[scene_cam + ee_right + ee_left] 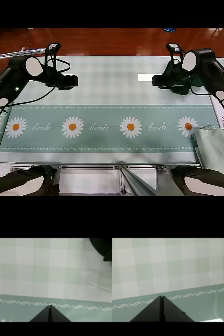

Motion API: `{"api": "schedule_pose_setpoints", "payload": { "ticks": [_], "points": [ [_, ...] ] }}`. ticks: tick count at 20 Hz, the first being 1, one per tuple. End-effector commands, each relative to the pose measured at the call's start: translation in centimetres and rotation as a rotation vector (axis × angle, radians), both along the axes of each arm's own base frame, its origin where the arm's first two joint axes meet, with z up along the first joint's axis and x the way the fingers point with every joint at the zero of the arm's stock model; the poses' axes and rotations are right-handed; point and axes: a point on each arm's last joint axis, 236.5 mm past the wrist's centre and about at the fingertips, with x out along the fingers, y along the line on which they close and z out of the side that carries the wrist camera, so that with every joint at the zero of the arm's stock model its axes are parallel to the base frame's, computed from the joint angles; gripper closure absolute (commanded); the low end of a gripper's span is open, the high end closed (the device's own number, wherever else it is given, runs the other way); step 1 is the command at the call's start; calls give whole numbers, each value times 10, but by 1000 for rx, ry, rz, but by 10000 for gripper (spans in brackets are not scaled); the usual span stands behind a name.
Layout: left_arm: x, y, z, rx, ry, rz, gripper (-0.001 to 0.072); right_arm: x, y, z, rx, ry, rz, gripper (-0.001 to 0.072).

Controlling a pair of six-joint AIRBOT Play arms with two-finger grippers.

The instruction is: Fold the shirts.

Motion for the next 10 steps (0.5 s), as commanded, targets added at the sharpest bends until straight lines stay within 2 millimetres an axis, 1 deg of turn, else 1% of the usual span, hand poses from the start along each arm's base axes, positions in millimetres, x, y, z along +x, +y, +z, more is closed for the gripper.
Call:
{"api": "schedule_pose_setpoints", "payload": {
  "ticks": [1, 2, 3, 5, 6, 7, 8, 9, 10],
  "points": [
    [0, 0, -1, 1, 1, 0, 689, 0, 0, 0, 0, 1, 0, 687],
    [1, 0, 0, 0, -3, 1, 689, 0, 0, 0, 1, 0, 0, 688],
    [8, -1, 2, -7, -34, 7, 689, 4, 0, 1, 0, -16, 0, 688],
    [31, -3, 13, -28, -136, 26, 689, 26, -3, 10, -15, -118, 4, 687],
    [43, -4, 19, -39, -189, 37, 687, 40, -6, 17, -33, -186, 9, 686],
    [56, -4, 27, -50, -252, 48, 653, 53, -10, 25, -54, -251, 16, 686],
    [67, -1, 35, -40, -314, 53, 558, 66, -13, 34, -74, -319, 26, 669],
    [78, 4, 45, -15, -380, 50, 390, 76, -14, 41, -87, -370, 36, 524],
    [89, 9, 55, 22, -453, 40, 276, 86, -18, 50, -116, -427, 49, 319]
  ]
}}
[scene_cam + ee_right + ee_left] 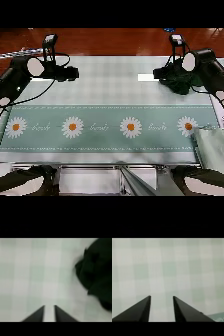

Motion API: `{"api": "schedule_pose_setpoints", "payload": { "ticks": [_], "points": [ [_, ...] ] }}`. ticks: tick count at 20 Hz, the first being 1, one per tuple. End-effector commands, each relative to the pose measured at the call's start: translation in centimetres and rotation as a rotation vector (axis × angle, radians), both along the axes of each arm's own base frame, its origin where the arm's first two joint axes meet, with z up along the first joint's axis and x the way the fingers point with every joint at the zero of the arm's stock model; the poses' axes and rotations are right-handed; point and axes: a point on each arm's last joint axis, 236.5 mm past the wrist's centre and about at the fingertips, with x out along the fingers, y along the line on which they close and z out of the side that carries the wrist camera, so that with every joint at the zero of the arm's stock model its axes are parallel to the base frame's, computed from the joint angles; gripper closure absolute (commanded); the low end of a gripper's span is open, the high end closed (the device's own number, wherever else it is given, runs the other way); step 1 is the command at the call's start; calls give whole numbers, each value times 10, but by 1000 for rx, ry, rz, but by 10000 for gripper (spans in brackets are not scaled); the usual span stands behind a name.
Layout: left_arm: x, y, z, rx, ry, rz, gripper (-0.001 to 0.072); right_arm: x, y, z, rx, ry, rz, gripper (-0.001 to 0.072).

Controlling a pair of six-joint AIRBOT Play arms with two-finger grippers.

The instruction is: Fold the shirts.

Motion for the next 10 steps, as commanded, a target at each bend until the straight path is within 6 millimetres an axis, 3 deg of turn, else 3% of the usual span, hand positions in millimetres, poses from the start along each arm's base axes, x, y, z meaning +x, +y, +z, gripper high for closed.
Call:
{"api": "schedule_pose_setpoints", "payload": {
  "ticks": [1, 3, 6, 8, 10],
  "points": [
    [47, 18, 41, 96, -283, 4, 207, 44, -14, 36, -107, -241, 35, 292],
    [62, 39, 62, 162, -377, 17, 207, 65, -40, 66, -237, -374, 21, 292],
    [70, 97, 73, 100, -360, 198, 209, 85, -108, 101, -237, -497, -179, 295],
    [60, 140, 54, 25, -251, 376, 209, 92, -163, 98, -177, -500, -336, 303],
    [44, 167, 31, 43, -139, 441, 209, 98, -208, 70, -108, -440, -451, 304]
  ]
}}
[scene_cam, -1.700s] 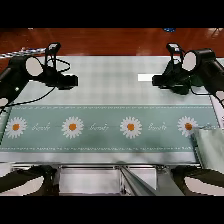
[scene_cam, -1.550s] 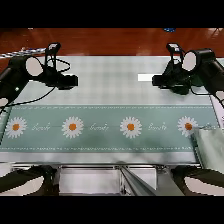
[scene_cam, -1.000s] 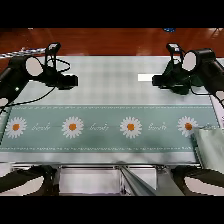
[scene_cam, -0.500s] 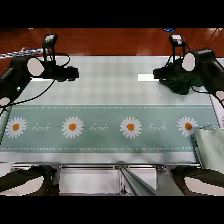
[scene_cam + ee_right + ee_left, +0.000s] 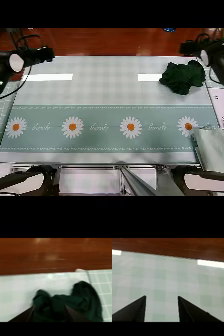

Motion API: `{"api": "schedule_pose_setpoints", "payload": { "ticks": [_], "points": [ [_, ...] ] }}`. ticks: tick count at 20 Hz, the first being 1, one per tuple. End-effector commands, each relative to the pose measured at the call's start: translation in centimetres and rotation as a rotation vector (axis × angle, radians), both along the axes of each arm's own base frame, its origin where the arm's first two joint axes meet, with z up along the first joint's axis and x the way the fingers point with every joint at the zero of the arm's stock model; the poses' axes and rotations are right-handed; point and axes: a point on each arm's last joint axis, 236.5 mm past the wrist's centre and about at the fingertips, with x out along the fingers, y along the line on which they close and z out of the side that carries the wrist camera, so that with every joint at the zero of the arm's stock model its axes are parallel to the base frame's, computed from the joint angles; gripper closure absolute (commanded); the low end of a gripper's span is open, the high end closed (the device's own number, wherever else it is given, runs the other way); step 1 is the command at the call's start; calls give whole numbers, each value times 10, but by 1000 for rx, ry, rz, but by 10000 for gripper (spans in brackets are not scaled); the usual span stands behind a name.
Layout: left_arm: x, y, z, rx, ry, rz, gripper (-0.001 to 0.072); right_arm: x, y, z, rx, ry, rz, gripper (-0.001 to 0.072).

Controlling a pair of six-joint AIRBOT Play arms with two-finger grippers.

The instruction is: Fold the shirts.

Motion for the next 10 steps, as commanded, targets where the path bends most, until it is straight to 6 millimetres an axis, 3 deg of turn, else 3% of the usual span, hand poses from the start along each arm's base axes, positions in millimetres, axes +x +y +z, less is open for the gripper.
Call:
{"api": "schedule_pose_setpoints", "payload": {
  "ticks": [1, 4, 7, 10],
  "points": [
    [-21, 52, -29, -55, 140, 166, 209, 11, -75, -32, 164, -2, -178, 304],
    [-27, 60, -44, -55, 199, 185, 209, 14, -95, -103, 334, 143, -229, 303],
    [-28, 52, -53, -56, 224, 173, 210, 3, -94, -172, 388, 339, -230, 304],
    [-27, 35, -56, -53, 234, 140, 209, -16, -86, -218, 399, 494, -222, 304]
  ]
}}
